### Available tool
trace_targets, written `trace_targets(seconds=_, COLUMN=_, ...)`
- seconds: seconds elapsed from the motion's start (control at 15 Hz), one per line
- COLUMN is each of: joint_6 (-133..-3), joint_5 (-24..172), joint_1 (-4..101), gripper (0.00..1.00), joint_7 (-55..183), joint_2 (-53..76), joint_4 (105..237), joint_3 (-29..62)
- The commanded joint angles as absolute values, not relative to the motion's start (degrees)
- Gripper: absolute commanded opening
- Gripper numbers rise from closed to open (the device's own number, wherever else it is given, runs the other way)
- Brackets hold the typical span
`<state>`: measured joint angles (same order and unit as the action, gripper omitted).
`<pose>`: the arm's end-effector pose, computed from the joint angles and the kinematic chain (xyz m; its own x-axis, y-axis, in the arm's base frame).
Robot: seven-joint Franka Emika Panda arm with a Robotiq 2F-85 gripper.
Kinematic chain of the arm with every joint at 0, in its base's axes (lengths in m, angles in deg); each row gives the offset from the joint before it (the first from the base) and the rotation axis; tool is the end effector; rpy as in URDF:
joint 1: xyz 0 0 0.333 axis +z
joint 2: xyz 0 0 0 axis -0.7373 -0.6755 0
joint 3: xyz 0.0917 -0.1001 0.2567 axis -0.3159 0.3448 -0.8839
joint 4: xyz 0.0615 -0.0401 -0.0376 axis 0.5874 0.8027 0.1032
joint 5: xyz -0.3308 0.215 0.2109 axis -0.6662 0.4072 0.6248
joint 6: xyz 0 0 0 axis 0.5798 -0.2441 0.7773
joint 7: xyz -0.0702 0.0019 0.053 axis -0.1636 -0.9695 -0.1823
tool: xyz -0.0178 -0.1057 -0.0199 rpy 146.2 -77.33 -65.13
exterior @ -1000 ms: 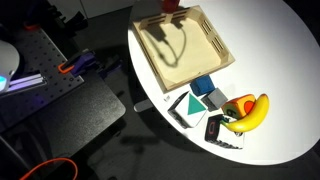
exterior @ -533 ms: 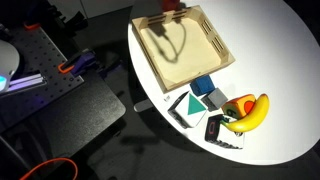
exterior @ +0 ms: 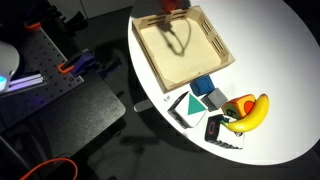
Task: Remove the green block from the wooden tray and stack it on top of the light green block
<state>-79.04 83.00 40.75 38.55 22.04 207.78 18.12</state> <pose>0.5723 -0.1243 0.2680 0.9797 0.0710 0.1872 0.0718 -0.9974 0.0026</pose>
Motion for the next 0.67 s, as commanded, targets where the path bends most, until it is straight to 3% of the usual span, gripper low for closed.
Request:
trace_targets(seconds=0.0, joint_6=-77.5, joint_5=84.8, joint_1=40.3, gripper=0.32, joint_7=36.3, joint_2=18.1, joint_4=203.5, joint_3=16.7)
trace_targets(seconds=0.6, joint_6=-76.7, joint_5=84.3, joint_1=39.9, gripper=0.32, joint_7=36.2, joint_2=15.6, joint_4=201.3, joint_3=14.2)
